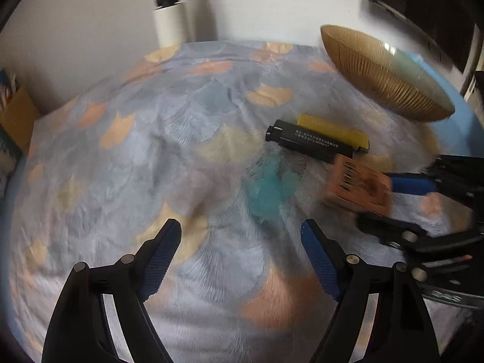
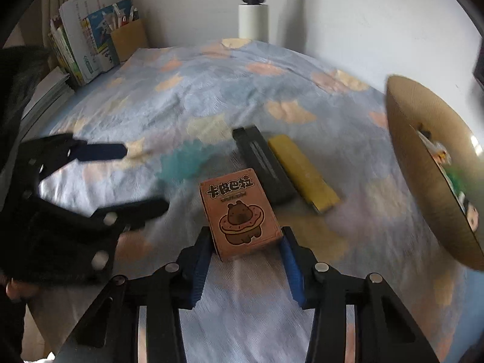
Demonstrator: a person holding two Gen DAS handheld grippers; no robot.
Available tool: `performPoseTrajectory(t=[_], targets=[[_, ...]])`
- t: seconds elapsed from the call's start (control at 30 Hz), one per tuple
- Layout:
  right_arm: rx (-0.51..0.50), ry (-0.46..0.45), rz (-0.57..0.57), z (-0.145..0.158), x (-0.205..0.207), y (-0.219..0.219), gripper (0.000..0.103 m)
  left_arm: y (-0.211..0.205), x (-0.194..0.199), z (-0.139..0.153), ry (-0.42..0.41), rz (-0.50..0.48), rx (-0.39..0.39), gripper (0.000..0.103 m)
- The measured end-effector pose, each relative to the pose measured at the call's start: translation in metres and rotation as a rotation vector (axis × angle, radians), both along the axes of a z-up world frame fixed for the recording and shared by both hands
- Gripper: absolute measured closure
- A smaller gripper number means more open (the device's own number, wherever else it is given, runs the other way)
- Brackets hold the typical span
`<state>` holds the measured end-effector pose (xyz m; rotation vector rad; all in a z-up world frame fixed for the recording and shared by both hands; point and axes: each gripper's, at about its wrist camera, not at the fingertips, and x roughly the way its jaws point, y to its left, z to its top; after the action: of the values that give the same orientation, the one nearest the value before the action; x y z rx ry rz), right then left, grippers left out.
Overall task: Organize rigid objects
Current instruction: 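Grasp the teal translucent figure with the left tool while the right tool grasps the orange capybara box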
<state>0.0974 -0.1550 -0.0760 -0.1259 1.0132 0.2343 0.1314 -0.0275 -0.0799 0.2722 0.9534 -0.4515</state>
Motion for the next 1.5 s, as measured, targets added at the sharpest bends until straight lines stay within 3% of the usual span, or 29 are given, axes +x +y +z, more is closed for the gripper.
performPoseTrajectory(t=[0.1,0.2,0.23,0.4,0.7,0.83,1.07,1.13,1.2,1.27,1.5], targets=[[0.014,0.005,0.002,0.001,-0.012,-0.009,0.059,-0.01,0.007,0.0,-0.004,-0.012,-0.006,0.031],[-0.031,0.004,0.015,0.001,-0.025,-0.009,0.059,-0.019,0.012,0.003,-0.009,-0.025,-0.026,0.063],[-0.047,-0.003,0.024,0.0,-0.029,-0.008,0.059,-0.02,0.013,0.002,-0.013,-0.028,-0.03,0.078],[-0.04,-0.002,0.053,-0.001,-0.042,-0.006,0.059,-0.011,-0.01,0.012,-0.074,0.029,-0.03,0.078],[-0.05,0.014,0.102,-0.001,-0.091,-0.001,0.059,0.038,-0.092,0.014,-0.052,0.255,-0.093,0.078],[-0.037,0.027,0.116,0.002,-0.113,0.003,0.059,0.037,-0.122,0.002,-0.061,0.393,0.035,0.078],[-0.018,0.048,0.124,-0.002,-0.134,0.008,0.059,0.032,-0.142,0.002,-0.077,0.386,0.014,0.078],[0.0,0.061,0.111,-0.001,-0.134,0.005,0.041,0.033,-0.142,0.001,-0.082,0.389,0.006,0.077],[0.009,0.067,0.081,-0.002,-0.133,0.001,0.037,0.036,-0.143,0.001,-0.078,0.401,-0.015,0.076],[0.006,0.071,0.074,-0.003,-0.132,0.0,0.037,0.036,-0.143,0.0,-0.087,0.421,-0.001,0.065],[0.033,0.07,-0.003,-0.003,-0.11,0.011,0.036,0.04,-0.141,-0.001,-0.076,0.434,-0.029,0.064]])
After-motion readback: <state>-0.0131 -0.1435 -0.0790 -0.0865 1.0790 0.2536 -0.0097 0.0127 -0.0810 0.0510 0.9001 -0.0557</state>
